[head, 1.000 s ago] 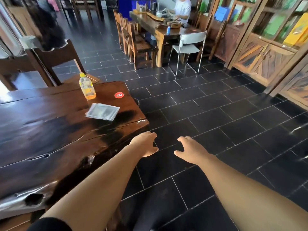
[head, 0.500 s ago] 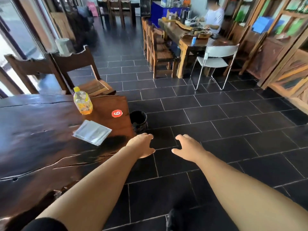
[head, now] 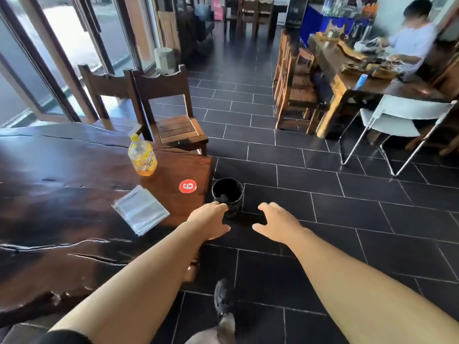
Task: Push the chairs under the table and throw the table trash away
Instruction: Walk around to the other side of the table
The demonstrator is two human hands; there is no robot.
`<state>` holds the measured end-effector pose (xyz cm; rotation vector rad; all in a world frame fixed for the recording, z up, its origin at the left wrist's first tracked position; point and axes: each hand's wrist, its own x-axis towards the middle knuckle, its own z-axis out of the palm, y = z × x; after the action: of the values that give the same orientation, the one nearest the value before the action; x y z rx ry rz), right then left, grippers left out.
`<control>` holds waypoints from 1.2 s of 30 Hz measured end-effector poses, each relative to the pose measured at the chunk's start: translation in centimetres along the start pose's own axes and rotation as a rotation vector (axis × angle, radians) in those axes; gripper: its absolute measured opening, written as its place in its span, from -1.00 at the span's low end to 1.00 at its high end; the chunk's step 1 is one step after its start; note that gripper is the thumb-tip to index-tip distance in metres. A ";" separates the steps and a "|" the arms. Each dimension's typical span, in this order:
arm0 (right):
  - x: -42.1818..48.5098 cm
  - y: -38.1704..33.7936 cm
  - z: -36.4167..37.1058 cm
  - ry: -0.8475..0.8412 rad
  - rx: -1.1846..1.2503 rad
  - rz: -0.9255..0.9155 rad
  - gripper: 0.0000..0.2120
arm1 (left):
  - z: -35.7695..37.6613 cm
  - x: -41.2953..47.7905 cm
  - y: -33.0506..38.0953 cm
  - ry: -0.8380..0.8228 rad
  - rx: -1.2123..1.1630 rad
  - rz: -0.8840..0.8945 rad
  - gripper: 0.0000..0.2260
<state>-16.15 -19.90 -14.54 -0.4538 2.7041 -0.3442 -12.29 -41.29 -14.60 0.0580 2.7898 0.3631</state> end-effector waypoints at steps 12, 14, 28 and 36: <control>21.8 -1.9 -6.1 -0.111 -0.133 -0.217 -0.44 | -5.1 15.3 -6.1 0.071 -0.108 -0.218 -0.63; 24.4 -2.4 -6.9 -0.124 -0.148 -0.255 -0.45 | -5.7 17.5 -7.5 0.060 -0.133 -0.255 -0.63; 36.7 -10.5 -6.6 -0.316 -0.279 -0.726 -0.31 | -6.8 16.6 -11.3 0.156 -0.323 -0.828 -0.57; 37.6 -14.7 -5.2 -0.433 -0.397 -1.030 -0.33 | -4.5 12.0 -8.8 0.260 -0.427 -1.168 -0.51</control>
<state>-47.34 -45.84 -17.62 -1.7862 1.9024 0.0537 -25.07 -49.91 -16.51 -1.6838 2.3631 0.6289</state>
